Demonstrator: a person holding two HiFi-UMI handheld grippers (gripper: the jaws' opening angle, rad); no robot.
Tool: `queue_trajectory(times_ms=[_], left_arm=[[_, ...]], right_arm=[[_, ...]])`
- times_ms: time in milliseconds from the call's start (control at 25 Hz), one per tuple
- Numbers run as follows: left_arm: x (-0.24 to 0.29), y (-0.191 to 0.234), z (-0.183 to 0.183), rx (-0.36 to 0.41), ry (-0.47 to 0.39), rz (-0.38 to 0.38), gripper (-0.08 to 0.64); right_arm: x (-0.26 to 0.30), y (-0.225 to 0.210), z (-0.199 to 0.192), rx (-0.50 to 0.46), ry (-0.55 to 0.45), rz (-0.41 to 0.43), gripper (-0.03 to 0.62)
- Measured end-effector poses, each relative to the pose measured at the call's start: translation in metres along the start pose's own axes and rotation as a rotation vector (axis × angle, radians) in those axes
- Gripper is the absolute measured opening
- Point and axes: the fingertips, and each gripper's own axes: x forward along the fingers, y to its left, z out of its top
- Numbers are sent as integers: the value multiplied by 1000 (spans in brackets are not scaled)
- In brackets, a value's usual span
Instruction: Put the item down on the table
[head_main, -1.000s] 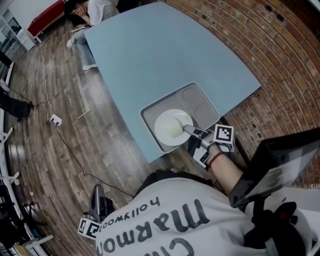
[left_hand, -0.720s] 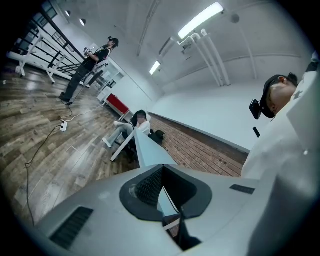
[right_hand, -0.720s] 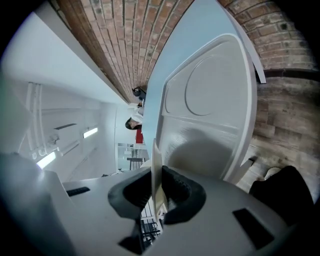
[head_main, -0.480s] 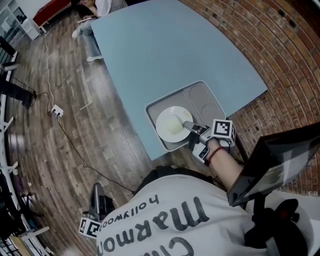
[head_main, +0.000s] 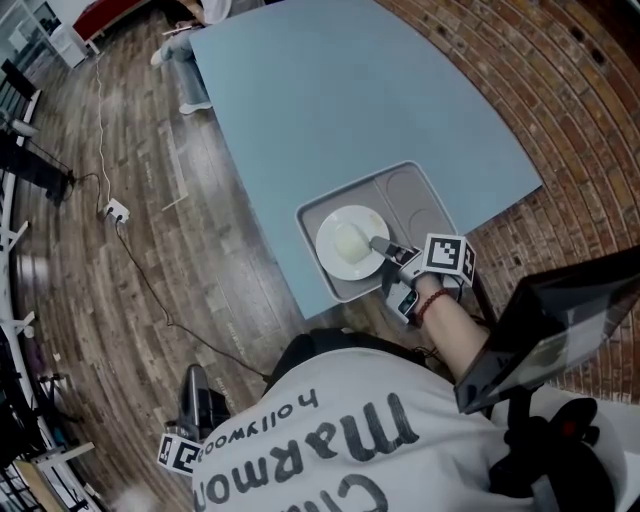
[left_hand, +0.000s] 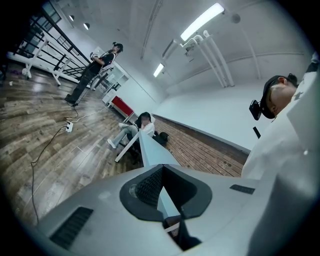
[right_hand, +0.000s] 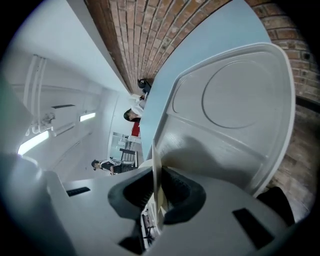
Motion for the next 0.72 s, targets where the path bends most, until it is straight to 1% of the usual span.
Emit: queue_trajectory(times_ms=[80, 160, 360, 480, 600, 720], left_arm=[[0, 0, 0, 0, 2, 4, 6], [0, -1, 0, 2, 4, 6, 6], [-1, -2, 0, 4, 4, 11, 6], [-3, -2, 0, 7, 4, 9, 6], [-5, -2, 0, 7, 2, 15, 6], [-8, 0, 0, 4, -2, 22, 6]], right_arm=[[1, 0, 1, 14, -6, 6, 38], [2, 1, 4, 7, -9, 2, 38], [3, 4, 10, -74, -29, -40, 38], [4, 4, 12, -143, -30, -101, 38], [4, 0, 14, -212, -24, -182, 38], [5, -3, 15, -251, -16, -236, 38]])
